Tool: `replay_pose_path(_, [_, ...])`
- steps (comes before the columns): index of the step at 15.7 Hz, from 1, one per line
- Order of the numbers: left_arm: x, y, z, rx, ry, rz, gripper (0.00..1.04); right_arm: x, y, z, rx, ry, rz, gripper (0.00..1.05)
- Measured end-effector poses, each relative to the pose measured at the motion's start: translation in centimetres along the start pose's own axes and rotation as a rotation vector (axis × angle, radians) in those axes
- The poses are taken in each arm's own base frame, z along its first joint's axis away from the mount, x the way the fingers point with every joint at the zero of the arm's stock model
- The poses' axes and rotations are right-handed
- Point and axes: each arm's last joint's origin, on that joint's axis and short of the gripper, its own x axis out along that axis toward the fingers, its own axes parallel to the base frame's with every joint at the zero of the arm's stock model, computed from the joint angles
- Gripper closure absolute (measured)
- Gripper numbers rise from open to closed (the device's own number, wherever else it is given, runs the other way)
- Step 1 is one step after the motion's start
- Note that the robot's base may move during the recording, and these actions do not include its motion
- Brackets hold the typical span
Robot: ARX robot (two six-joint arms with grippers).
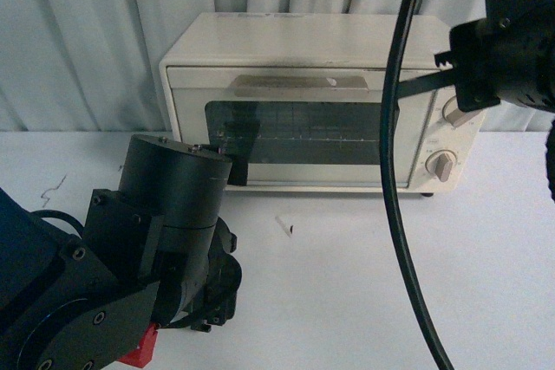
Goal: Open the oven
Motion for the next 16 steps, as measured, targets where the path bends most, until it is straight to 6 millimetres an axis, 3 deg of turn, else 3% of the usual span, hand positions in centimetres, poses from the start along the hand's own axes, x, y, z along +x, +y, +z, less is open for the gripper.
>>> replay_pose_path(2, [0.0,0.0,0.0,0.0,0.0,0.0,0.07,1.5,0.9,1.1,0.005,-0.021,0.02,1.03])
replay_pose_path(4, [0.0,0.0,0.0,0.0,0.0,0.0,0.07,3.3,4.7,2.2,-0.005,-0.029,0.112,1.03])
replay_pose_path(7, [0.0,0.0,0.0,0.0,0.0,0.0,0.07,3.9,7.3,1.6,0.01,-0.006,0.171,1.03])
replay_pose_path(16, [0.0,0.0,0.0,0.0,0.0,0.0,0.07,4.7,8.0,1.1,0.033,0.004,0.177,1.03])
